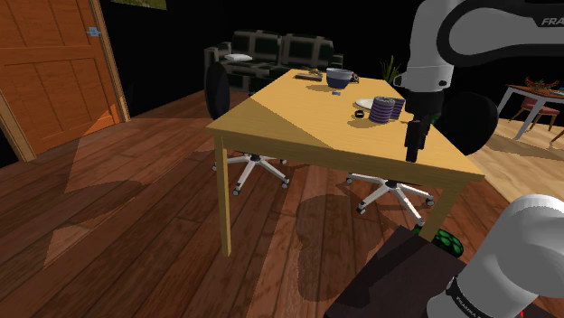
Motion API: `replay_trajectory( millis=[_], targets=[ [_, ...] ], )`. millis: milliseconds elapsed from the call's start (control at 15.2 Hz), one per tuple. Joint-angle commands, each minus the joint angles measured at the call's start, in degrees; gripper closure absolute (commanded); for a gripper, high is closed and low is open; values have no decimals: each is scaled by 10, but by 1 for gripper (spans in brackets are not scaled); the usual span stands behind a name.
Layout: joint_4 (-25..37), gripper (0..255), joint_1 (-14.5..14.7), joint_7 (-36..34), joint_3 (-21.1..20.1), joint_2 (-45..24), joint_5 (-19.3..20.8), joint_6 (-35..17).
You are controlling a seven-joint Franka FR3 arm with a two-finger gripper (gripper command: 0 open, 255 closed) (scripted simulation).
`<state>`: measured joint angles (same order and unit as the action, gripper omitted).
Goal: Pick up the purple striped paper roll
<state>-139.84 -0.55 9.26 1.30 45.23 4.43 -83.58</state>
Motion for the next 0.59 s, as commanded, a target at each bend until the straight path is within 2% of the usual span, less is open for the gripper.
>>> replay_trajectory(
  millis=[0,528],
  targets=[
    [0,0,0,0,0,0,0,0],
    [84,0,-34,58,75,-115,47,-66]
  ],
)
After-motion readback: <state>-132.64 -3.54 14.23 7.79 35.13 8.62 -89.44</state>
